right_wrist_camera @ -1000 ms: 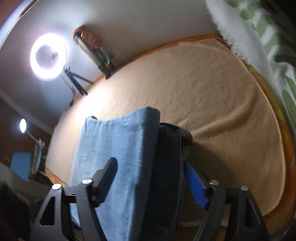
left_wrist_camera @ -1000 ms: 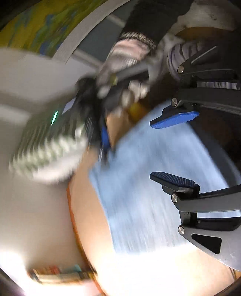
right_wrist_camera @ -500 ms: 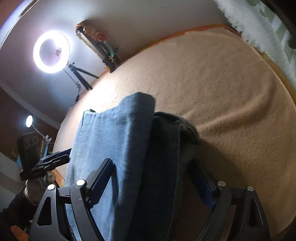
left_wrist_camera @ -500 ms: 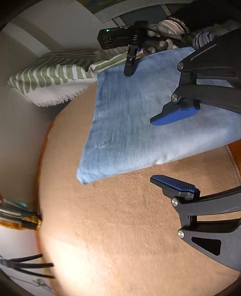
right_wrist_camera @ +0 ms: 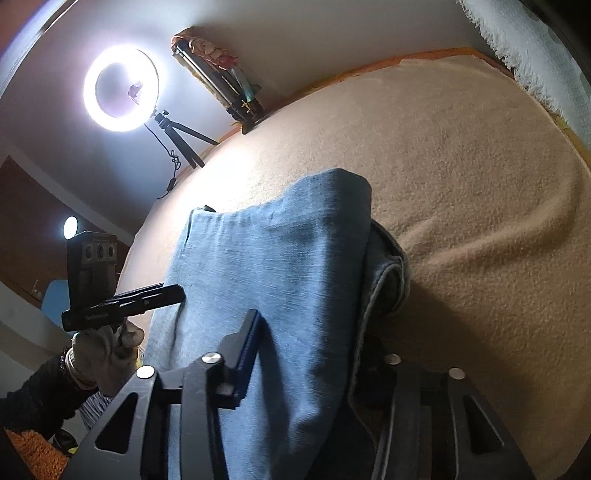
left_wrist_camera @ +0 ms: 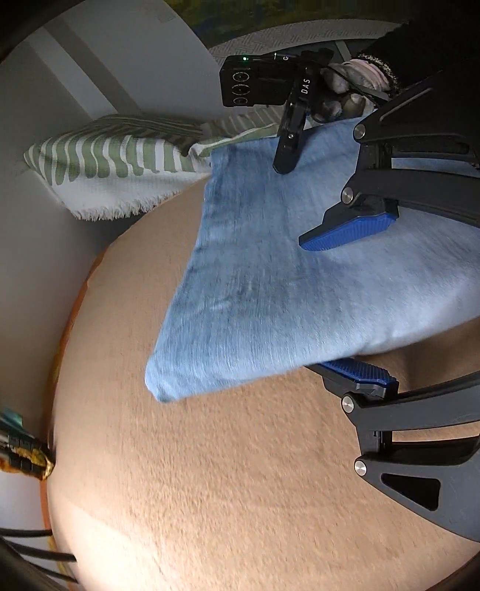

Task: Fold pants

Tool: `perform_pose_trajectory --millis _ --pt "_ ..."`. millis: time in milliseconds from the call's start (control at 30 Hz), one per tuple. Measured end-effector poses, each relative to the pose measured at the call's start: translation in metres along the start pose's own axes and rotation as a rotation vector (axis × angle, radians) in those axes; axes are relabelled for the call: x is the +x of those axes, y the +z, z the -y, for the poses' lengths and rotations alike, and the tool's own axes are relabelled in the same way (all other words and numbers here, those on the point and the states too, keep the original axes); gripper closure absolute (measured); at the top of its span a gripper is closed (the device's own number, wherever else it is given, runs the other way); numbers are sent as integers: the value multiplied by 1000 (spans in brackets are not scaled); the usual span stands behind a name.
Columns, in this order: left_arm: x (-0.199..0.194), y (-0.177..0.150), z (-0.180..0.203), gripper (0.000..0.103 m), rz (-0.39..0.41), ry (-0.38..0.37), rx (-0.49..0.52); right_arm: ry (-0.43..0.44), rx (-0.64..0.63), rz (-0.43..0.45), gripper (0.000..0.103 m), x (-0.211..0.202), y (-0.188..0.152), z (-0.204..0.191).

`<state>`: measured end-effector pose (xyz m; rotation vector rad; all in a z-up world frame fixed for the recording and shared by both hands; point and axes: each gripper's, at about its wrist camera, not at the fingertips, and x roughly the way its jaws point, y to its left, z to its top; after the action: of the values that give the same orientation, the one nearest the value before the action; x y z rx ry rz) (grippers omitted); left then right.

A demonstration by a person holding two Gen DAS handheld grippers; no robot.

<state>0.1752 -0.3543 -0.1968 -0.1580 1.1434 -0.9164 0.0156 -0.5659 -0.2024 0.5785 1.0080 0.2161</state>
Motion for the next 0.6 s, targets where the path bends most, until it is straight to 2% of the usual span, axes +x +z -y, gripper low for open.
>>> perform_pose_trajectory --millis 100,200,300,433,600 --pt "2 0 3 68 4 -20 -6 -27 -13 12 77 -4 1 -10" --pt "-9 -1 6 84 33 -37 4 -48 -31 40 84 -14 0 -26" --pt "-29 0 19 88 75 -64 34 -62 -72 76 85 -30 -1 -48" --pt "-59 0 42 89 130 -93 105 -32 -107 131 86 -55 1 -78" --pt "-102 18 62 90 229 -153 140 -26 -155 213 86 -89 13 -117"
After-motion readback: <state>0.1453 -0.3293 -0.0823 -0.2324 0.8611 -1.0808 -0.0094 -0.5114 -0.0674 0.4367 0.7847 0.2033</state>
